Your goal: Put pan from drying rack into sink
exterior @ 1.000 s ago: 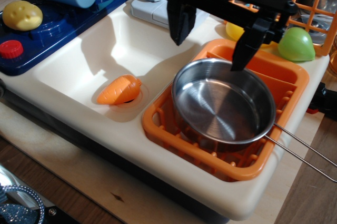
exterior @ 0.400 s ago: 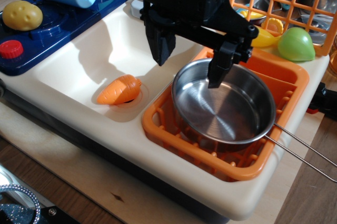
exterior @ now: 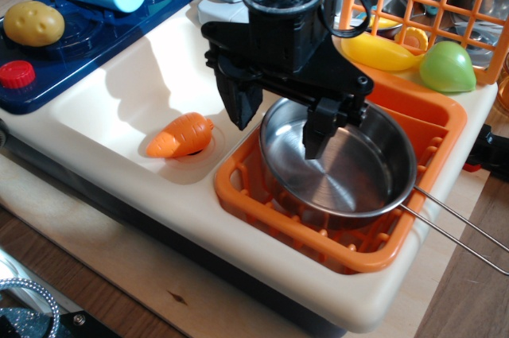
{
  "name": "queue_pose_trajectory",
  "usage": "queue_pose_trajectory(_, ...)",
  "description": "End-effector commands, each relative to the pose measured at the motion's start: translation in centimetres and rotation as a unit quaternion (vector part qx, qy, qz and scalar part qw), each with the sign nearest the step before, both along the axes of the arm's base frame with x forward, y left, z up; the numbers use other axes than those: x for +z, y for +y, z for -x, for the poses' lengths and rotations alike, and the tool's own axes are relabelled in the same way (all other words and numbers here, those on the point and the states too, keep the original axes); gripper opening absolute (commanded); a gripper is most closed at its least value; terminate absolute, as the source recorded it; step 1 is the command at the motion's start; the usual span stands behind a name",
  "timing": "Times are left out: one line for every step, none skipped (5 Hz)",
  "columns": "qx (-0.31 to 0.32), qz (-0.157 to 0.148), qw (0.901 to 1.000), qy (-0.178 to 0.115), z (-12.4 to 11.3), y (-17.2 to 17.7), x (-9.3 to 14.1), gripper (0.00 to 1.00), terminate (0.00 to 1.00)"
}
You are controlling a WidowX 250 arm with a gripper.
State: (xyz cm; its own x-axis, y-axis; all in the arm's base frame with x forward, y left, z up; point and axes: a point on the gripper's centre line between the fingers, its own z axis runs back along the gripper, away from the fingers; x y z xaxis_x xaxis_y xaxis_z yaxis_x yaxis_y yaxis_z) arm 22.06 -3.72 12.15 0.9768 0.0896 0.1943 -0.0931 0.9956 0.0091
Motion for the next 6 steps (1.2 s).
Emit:
queue_pose_trajectory(-0.003, 0.011, 0.9997, -0.021, -0.4, 0.3, 0.2, 0.00, 0.00)
queue_pose_trajectory(-0.011, 0.009, 0.9998, -0.016, -0.6, 0.5, 0.6, 0.00, 0.00)
queue_pose_trajectory(-0.012, 0.003, 0.9999, -0.003, -0.7, 0.6, 1.6, 0.00, 0.00)
queue_pose_trajectory(-0.019, -0.028, 0.9993, 0.016, -0.9, 2.3, 3.7, 0.00, 0.00)
queue_pose_trajectory(-0.039, -0.041, 0.9982, 0.020, -1.1, 5.2, 4.6, 0.00, 0.00)
queue_pose_trajectory(-0.065, -0.058, 0.9961, 0.013, -1.0, 8.6, 4.8, 0.00, 0.00)
